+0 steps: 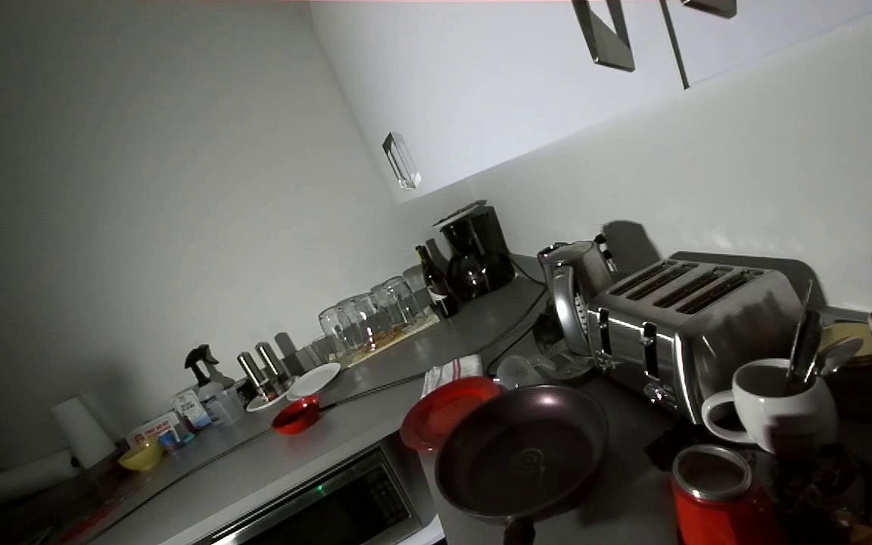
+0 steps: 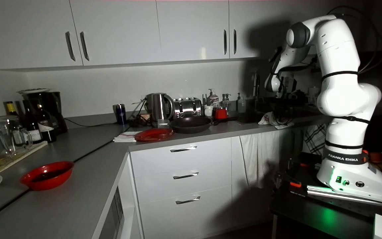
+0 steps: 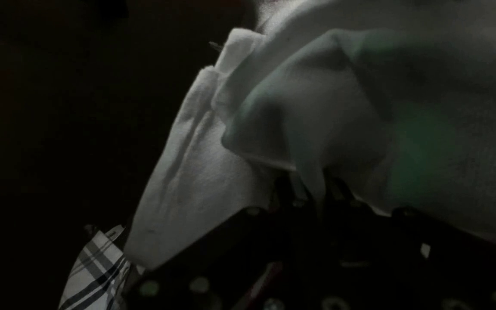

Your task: Use the white towel to wipe the right side of the countertop

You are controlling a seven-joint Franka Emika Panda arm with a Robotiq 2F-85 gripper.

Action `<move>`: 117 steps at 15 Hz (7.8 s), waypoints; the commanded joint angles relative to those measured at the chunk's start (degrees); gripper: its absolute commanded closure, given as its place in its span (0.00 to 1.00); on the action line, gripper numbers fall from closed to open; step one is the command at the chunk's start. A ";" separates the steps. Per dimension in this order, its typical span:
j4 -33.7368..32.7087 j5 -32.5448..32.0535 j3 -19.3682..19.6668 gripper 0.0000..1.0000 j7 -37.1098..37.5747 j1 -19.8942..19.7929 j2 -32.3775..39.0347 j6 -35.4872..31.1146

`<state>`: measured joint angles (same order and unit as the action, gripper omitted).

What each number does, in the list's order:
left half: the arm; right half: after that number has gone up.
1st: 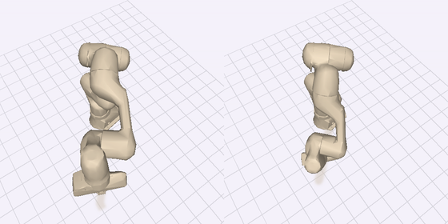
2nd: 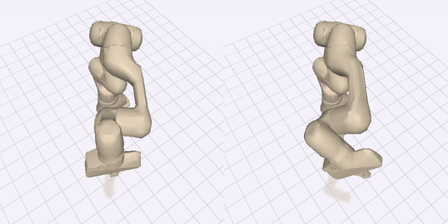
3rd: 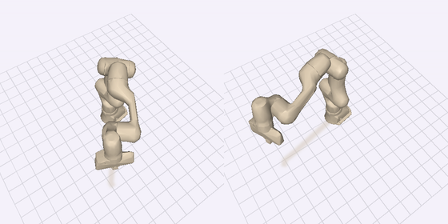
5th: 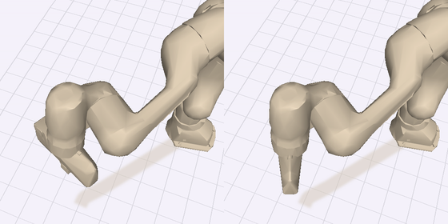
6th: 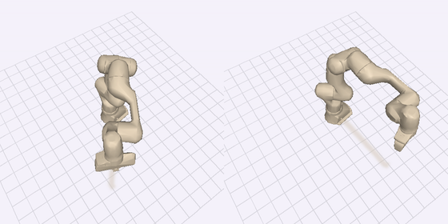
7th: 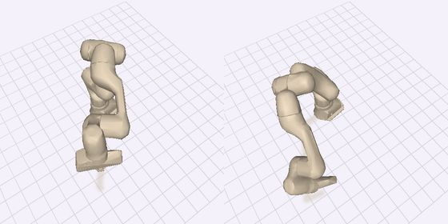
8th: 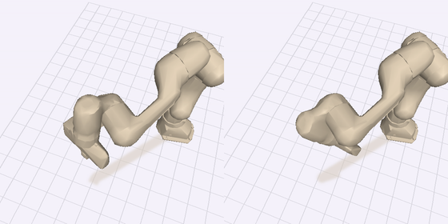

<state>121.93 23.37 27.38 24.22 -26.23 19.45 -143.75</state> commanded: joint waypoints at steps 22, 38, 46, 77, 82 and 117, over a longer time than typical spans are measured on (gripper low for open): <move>15.21 -0.11 -11.42 0.96 -21.17 8.86 -20.51 -5.37; 12.12 -12.67 -9.55 0.95 -18.35 7.95 -17.77 -0.56; 10.31 -21.47 -8.98 0.95 -20.77 7.80 -17.95 2.20; 1.61 -34.98 -12.69 0.95 -26.18 12.41 -5.53 2.59; 1.97 -35.79 -14.70 0.95 -27.37 14.78 -8.01 1.87; -10.34 -16.76 -5.25 0.95 -18.86 -0.31 -1.73 10.72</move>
<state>114.03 4.68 22.15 2.61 -26.65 16.56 -135.24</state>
